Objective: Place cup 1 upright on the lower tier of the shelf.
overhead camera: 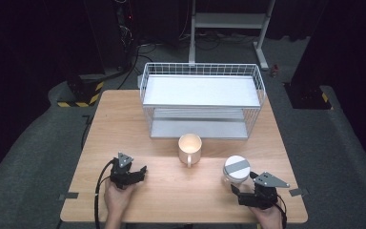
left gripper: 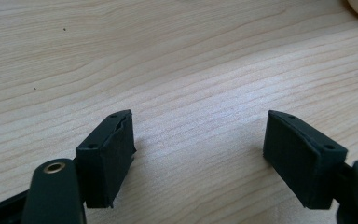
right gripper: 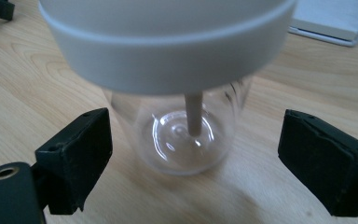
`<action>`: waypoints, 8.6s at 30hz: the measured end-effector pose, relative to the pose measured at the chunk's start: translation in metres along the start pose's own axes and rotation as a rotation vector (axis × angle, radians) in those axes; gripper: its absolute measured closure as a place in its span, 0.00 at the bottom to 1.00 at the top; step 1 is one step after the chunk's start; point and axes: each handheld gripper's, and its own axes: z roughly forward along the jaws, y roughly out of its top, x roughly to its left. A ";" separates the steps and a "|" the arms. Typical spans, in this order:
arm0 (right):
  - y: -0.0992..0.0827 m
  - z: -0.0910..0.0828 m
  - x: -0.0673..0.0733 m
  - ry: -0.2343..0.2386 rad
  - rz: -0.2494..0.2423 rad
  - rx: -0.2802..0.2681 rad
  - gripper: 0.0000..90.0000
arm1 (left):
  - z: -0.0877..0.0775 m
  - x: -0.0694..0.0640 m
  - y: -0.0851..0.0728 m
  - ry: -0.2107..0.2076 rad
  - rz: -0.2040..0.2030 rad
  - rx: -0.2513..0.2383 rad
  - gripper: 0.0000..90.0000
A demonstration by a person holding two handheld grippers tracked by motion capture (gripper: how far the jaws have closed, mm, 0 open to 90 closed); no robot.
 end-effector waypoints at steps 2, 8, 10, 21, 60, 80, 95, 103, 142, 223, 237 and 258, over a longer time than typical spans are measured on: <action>0.003 0.003 0.001 0.001 -0.007 -0.003 0.11 | 0.000 0.000 0.000 0.000 0.000 0.000 0.28; 0.007 0.012 0.003 0.006 -0.014 -0.020 0.11 | 0.000 0.000 0.000 0.002 0.007 -0.001 0.28; 0.008 0.014 0.004 0.008 -0.009 -0.022 0.11 | 0.000 0.000 0.000 0.002 0.006 -0.002 0.28; 0.016 0.023 0.007 0.001 -0.041 -0.033 0.16 | 0.000 0.000 0.000 0.002 0.006 -0.002 0.28; 0.036 0.034 -0.003 0.001 -0.063 -0.039 0.21 | 0.000 0.000 0.000 0.000 0.002 -0.001 0.28; 0.061 0.051 -0.018 0.008 -0.060 -0.037 0.21 | 0.000 0.000 0.000 0.000 0.001 0.000 0.28; 0.083 0.069 -0.032 -0.011 -0.036 -0.039 0.21 | 0.000 0.000 0.000 0.001 0.000 -0.001 0.29; 0.100 0.080 -0.041 -0.027 -0.003 -0.042 0.21 | 0.000 0.000 0.000 0.001 -0.001 0.000 0.29; 0.130 0.139 -0.062 -0.105 0.084 -0.032 0.21 | 0.000 0.000 0.000 0.003 -0.002 -0.001 0.30; 0.138 0.172 -0.078 -0.141 0.038 -0.034 0.11 | 0.000 0.000 0.000 0.005 0.001 -0.002 0.30; 0.141 0.158 -0.079 -0.129 0.023 -0.040 0.11 | 0.000 0.000 0.000 0.004 0.002 -0.001 0.30; 0.136 0.140 -0.076 -0.120 0.052 -0.056 0.12 | 0.000 0.000 0.000 0.004 0.002 -0.001 0.30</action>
